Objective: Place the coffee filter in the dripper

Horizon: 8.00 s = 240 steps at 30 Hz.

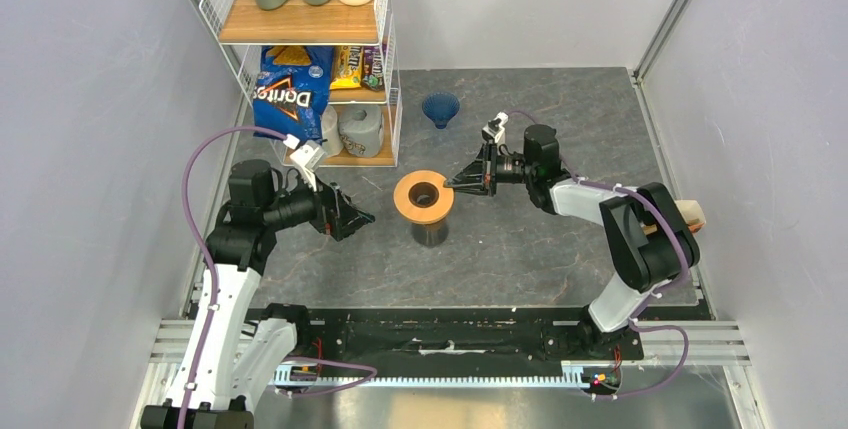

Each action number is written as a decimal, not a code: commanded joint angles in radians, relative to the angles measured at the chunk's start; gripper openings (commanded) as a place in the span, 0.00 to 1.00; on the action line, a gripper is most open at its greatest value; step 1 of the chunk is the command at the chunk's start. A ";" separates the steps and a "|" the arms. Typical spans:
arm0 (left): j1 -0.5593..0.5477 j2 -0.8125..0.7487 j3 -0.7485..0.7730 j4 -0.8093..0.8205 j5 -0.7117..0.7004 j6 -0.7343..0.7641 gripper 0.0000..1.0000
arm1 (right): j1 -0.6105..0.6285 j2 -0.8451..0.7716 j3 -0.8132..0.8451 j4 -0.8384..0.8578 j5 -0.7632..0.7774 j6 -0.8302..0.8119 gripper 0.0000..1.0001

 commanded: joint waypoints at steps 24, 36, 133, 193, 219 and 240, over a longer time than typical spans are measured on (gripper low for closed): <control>-0.003 0.019 -0.001 0.053 0.044 -0.015 1.00 | -0.050 0.123 0.084 0.127 -0.102 -0.008 0.00; -0.003 0.019 0.000 0.058 0.046 -0.027 1.00 | -0.050 0.140 0.080 0.144 -0.115 -0.007 0.00; -0.002 0.026 0.031 0.054 0.029 -0.052 1.00 | -0.273 0.026 0.452 -0.824 0.283 -0.681 0.76; -0.002 0.045 0.072 -0.057 -0.017 0.040 1.00 | -0.058 0.480 1.103 -0.943 0.880 -0.773 0.00; -0.004 0.128 0.515 -0.309 -0.151 -0.035 1.00 | -0.058 -0.086 1.143 -1.790 0.507 -0.933 0.00; -0.281 0.308 0.554 -0.225 -0.294 -0.090 0.99 | 0.211 -0.057 1.086 -1.696 0.619 -0.783 0.00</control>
